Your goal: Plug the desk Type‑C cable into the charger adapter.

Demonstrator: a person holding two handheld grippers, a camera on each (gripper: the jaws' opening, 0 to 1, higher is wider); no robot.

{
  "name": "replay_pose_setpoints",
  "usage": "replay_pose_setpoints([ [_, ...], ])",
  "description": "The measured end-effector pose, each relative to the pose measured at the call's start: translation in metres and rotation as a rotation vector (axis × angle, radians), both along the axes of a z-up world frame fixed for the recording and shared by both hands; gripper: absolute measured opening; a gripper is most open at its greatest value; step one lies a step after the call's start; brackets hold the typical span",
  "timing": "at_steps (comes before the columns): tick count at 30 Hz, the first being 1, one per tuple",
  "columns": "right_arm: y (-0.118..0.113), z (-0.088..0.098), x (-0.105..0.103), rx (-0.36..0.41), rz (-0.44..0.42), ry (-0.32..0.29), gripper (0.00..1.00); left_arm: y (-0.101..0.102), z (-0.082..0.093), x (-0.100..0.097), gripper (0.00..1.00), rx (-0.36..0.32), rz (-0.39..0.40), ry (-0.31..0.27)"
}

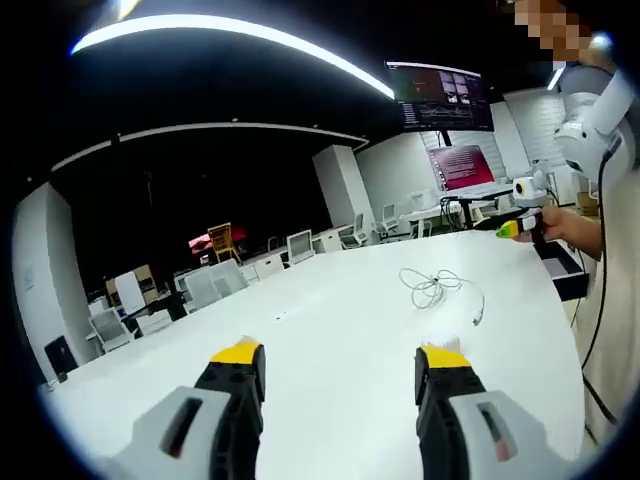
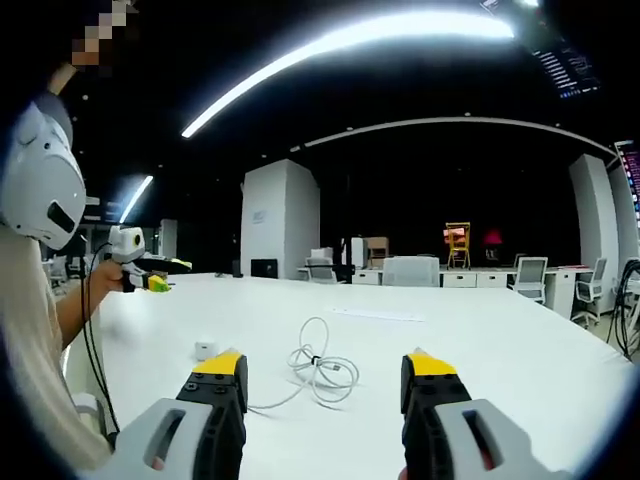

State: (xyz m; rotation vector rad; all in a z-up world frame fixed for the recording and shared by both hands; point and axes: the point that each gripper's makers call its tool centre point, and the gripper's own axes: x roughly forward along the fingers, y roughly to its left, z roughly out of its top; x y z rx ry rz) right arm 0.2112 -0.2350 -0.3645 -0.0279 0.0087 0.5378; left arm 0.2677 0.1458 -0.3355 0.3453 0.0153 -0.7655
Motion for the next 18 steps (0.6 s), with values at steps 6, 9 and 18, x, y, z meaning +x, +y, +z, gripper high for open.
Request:
replay_pose_setpoints([
  [6, 0.0, -0.002, -0.003, -0.006, 0.0, 0.008, 0.63, 0.002, -0.001, 0.0, 0.6, 0.043, -0.036, 0.005],
  [9, 0.0, -0.001, -0.004, -0.007, 0.0, 0.004, 0.63, 0.0, -0.004, -0.002, 0.6, 0.085, -0.071, 0.012],
  [18, 0.0, -0.003, -0.006, -0.027, -0.004, 0.007, 0.63, -0.014, -0.007, -0.005, 0.6, 0.116, -0.165, 0.033],
])
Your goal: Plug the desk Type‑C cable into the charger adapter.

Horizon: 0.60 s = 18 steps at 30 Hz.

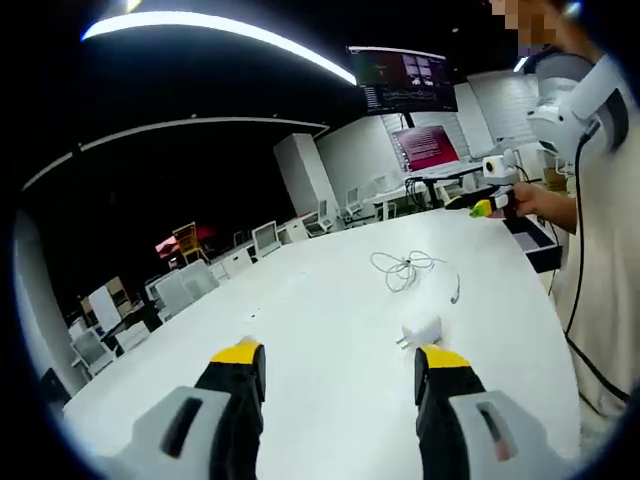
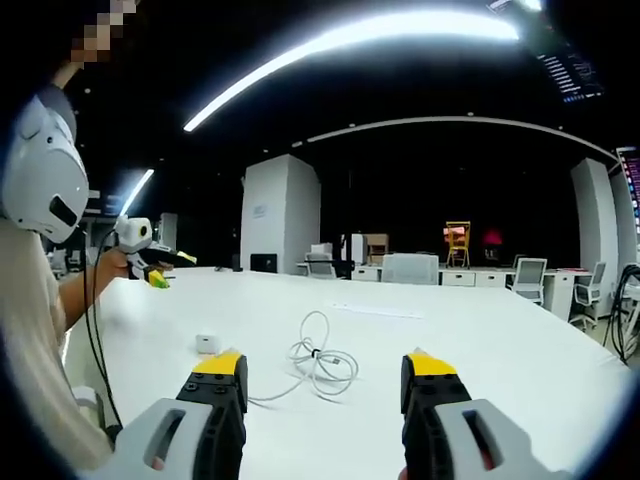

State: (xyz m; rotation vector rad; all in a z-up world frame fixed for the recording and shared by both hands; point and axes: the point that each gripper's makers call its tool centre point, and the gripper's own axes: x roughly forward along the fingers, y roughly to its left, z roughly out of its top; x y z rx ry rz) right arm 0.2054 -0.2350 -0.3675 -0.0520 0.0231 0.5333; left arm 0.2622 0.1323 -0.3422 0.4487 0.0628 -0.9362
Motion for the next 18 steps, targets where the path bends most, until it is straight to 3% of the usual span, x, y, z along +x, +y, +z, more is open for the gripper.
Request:
replay_pose_setpoints([
  [4, 0.0, 0.0, -0.002, -0.007, 0.002, 0.0, 0.63, -0.005, -0.003, -0.001, 0.61, 0.043, -0.039, 0.004],
  [8, 0.001, -0.001, -0.004, -0.023, 0.004, -0.003, 0.64, -0.009, -0.014, -0.005, 0.61, 0.16, -0.089, 0.006],
  [18, 0.005, -0.006, -0.009, -0.05, 0.029, 0.014, 0.64, -0.018, -0.016, -0.003, 0.61, 0.202, -0.153, 0.015],
])
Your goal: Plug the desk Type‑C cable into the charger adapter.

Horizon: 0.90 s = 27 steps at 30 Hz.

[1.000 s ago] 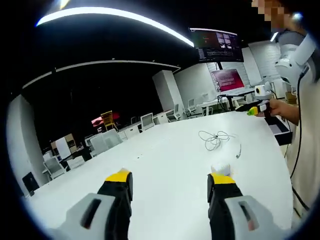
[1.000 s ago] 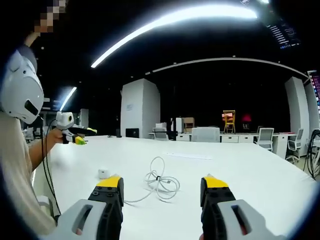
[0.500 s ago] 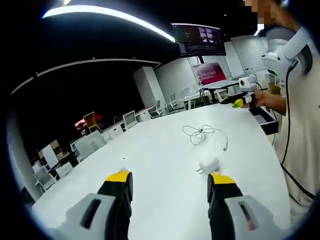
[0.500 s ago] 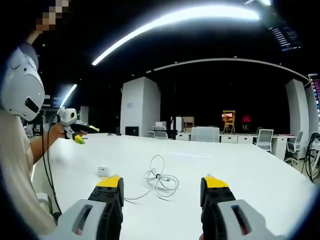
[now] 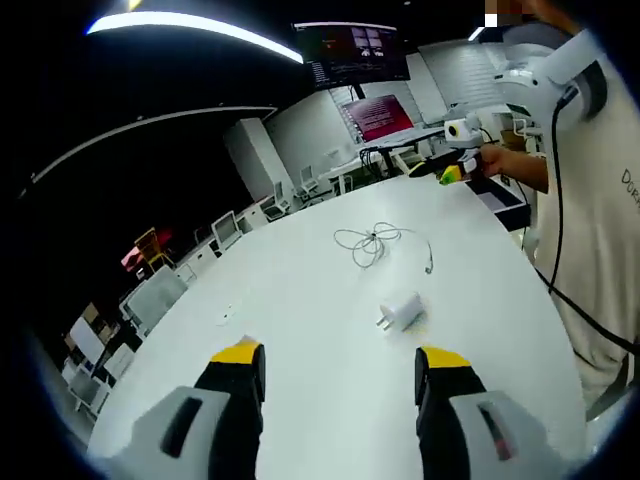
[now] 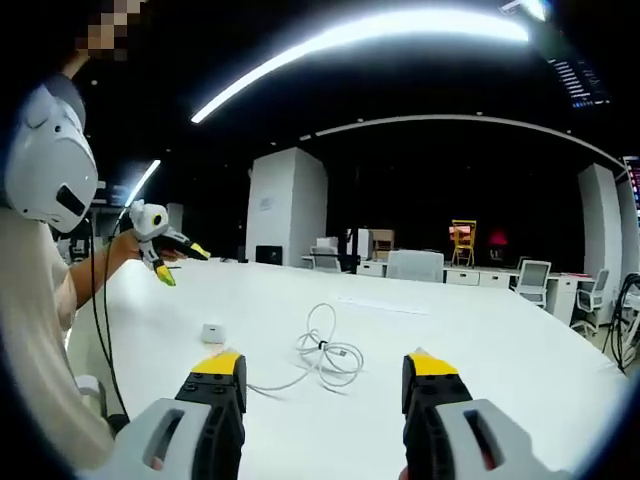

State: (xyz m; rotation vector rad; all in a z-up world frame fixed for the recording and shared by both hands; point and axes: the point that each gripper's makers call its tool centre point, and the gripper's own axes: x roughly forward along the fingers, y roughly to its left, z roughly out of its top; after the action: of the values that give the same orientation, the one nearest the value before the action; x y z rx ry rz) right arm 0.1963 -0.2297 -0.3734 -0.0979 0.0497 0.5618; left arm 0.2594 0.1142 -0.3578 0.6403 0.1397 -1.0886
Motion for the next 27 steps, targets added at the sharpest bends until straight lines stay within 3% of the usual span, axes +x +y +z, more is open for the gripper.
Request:
replay_pose_setpoints([
  [8, 0.013, -0.009, -0.008, -0.076, 0.066, 0.024, 0.64, -0.011, -0.002, 0.001, 0.61, 0.03, -0.079, -0.004],
  [18, 0.017, -0.017, -0.011, -0.091, 0.095, 0.045, 0.64, -0.023, -0.012, 0.003, 0.61, 0.094, -0.174, 0.014],
  [27, 0.024, -0.018, -0.017, -0.102, 0.126, 0.04, 0.64, -0.04, -0.025, 0.007, 0.61, 0.167, -0.275, 0.067],
])
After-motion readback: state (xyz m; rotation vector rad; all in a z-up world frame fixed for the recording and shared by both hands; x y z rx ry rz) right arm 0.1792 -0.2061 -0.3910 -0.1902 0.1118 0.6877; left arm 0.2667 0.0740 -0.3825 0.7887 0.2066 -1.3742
